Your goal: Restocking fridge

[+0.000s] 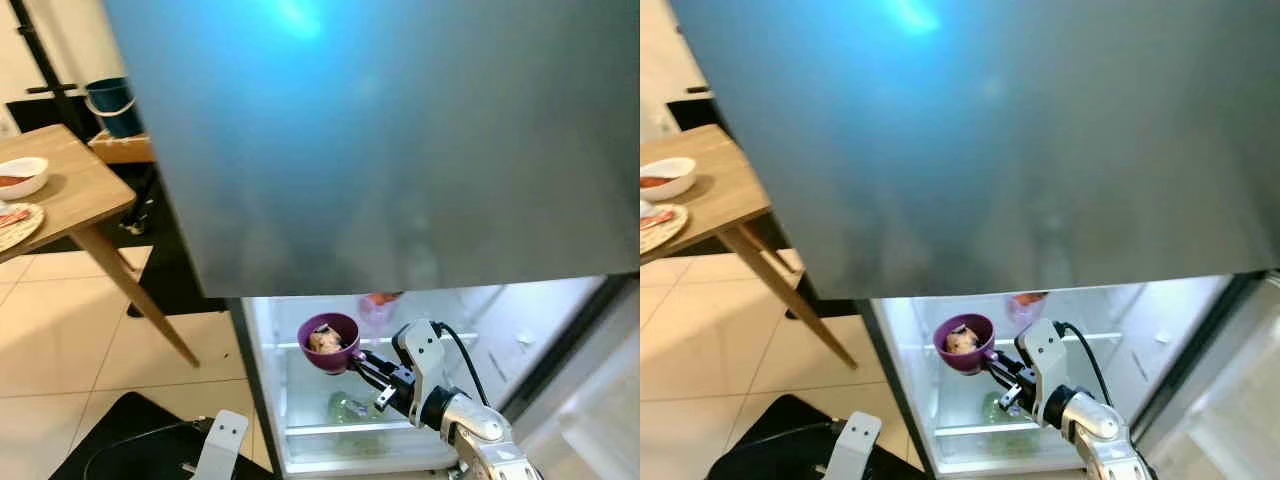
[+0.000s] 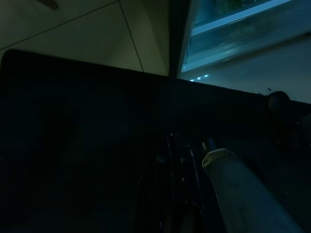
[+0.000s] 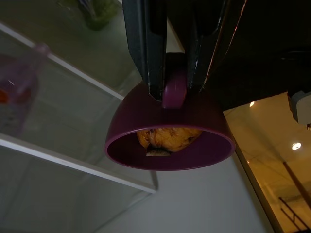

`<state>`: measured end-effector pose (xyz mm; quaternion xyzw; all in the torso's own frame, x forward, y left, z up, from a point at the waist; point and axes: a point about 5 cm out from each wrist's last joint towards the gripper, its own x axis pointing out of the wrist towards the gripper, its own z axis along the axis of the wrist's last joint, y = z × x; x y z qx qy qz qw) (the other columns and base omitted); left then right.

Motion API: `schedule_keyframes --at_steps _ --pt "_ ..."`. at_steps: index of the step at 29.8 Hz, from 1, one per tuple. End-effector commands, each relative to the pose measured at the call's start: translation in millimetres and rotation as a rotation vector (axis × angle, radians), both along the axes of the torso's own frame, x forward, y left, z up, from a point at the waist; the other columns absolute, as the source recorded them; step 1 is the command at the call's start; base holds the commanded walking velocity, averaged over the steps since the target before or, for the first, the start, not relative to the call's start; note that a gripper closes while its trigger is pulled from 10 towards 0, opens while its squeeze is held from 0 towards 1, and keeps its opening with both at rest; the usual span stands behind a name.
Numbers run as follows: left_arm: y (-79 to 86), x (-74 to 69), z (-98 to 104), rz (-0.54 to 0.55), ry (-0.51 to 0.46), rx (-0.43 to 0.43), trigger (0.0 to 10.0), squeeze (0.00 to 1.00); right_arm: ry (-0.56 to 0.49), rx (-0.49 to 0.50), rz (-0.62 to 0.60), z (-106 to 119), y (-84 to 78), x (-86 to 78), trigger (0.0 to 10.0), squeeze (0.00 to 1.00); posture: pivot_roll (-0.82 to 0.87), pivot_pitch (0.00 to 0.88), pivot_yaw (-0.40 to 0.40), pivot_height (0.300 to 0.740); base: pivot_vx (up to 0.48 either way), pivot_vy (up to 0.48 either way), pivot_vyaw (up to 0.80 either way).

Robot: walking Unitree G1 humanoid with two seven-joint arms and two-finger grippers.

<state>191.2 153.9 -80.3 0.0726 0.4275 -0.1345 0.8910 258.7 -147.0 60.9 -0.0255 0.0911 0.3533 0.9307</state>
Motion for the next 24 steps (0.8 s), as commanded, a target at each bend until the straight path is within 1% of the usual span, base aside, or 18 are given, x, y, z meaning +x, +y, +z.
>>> schedule_keyframes --at_steps 1,13,16,20,21,22,23,24 --pt "3.3 -1.5 -0.6 -0.019 0.002 0.019 10.0 0.0 -0.015 -0.003 -0.008 2.7 -1.7 1.5 10.0 0.0 -0.19 0.0 0.063 0.74 0.0 0.0 0.0" --pt "2.6 -2.4 -0.7 -0.03 0.0 0.012 10.0 0.0 -0.006 -0.01 -0.029 -0.5 -2.6 2.3 10.0 0.0 -0.19 0.0 0.064 0.74 0.0 0.0 0.0" --pt "2.9 -2.6 -0.7 -0.025 -0.004 0.007 10.0 0.0 0.0 -0.015 -0.068 -3.6 -5.0 3.5 10.0 0.0 -0.19 0.0 0.065 0.74 0.0 0.0 0.0" --pt "2.8 -2.1 -0.3 -0.025 -0.009 0.004 10.0 0.0 0.003 -0.003 -0.089 -5.4 -6.1 3.7 10.0 0.0 -0.19 0.0 0.065 0.74 0.0 0.0 0.0" --pt "2.2 -0.6 0.7 -0.03 -0.019 0.003 10.0 0.0 0.008 0.033 -0.116 -6.5 -6.8 3.8 10.0 0.0 -0.19 0.0 0.065 0.74 0.0 0.0 0.0" --pt "2.2 -0.6 0.7 -0.03 -0.019 0.003 10.0 0.0 0.008 0.033 -0.116 -6.5 -6.8 3.8 10.0 0.0 -0.19 0.0 0.065 0.74 0.0 0.0 0.0" --pt "-0.2 4.8 4.0 -0.062 -0.052 0.009 10.0 0.0 0.027 0.129 -0.17 -8.6 -6.6 3.5 10.0 0.0 -0.19 0.0 0.067 0.74 0.0 0.0 0.0" --pt "-1.0 6.3 5.1 -0.073 -0.062 0.011 10.0 0.0 0.033 0.157 -0.184 -9.1 -6.4 3.3 10.0 0.0 -0.19 0.0 0.067 0.74 0.0 0.0 0.0"
